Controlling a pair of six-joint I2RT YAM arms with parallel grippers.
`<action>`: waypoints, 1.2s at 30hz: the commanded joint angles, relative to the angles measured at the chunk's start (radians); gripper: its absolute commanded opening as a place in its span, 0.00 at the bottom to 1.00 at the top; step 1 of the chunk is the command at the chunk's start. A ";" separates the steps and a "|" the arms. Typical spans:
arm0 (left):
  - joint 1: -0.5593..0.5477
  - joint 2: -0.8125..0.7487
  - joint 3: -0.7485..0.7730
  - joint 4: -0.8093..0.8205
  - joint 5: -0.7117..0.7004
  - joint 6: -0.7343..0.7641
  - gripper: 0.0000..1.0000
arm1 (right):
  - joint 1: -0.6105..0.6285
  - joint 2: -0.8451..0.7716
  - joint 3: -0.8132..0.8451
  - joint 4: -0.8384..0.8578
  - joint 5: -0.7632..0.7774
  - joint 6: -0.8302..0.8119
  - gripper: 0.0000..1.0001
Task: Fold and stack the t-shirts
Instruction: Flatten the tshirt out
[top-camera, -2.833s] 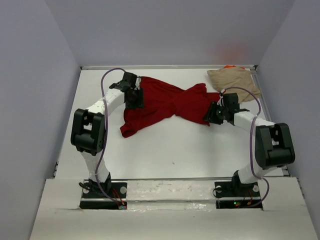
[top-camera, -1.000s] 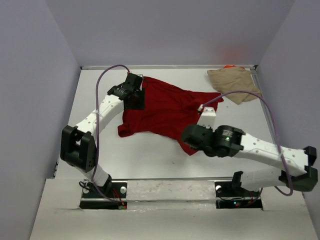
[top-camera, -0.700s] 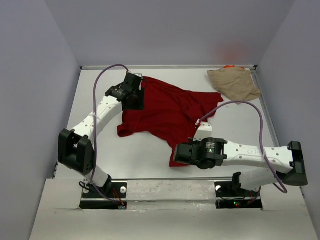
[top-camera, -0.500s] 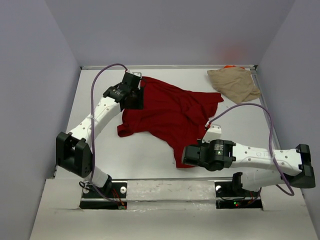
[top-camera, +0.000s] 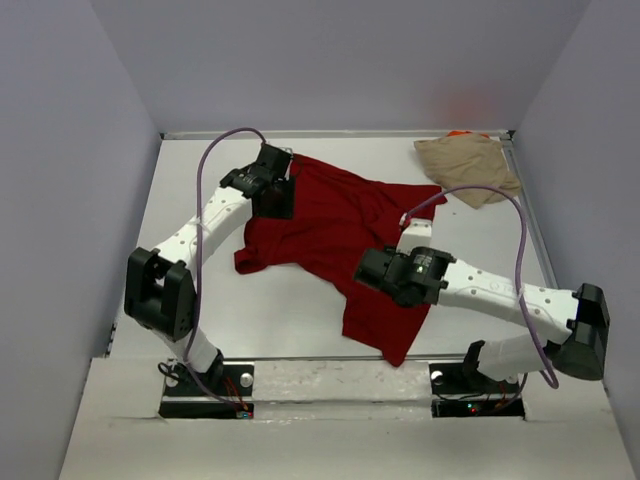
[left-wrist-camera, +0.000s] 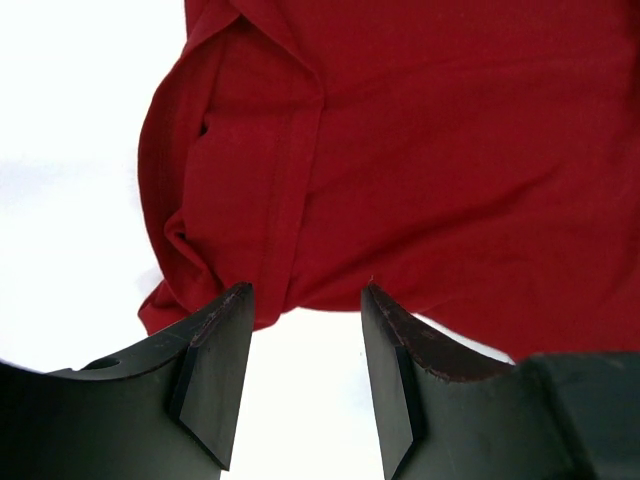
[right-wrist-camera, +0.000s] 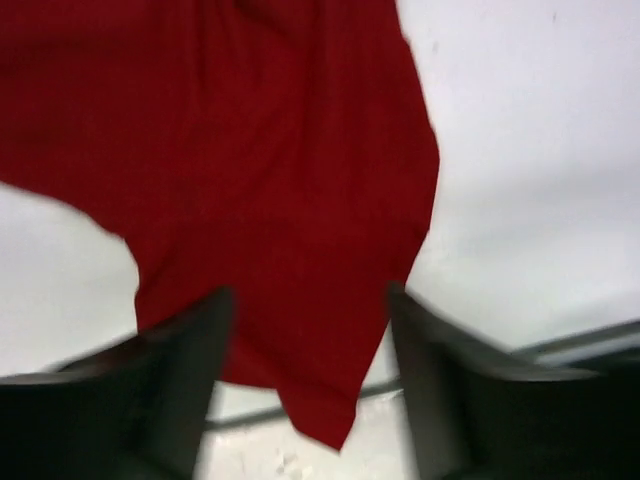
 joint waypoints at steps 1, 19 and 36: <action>-0.005 0.063 0.112 0.006 0.011 0.021 0.57 | -0.347 -0.058 -0.010 0.462 -0.071 -0.555 0.37; 0.148 0.598 0.670 -0.095 0.237 -0.007 0.00 | -0.920 0.772 0.700 0.688 -0.846 -1.044 0.00; 0.197 0.789 0.952 -0.178 0.289 0.002 0.29 | -1.073 0.913 0.926 0.612 -1.122 -1.062 0.00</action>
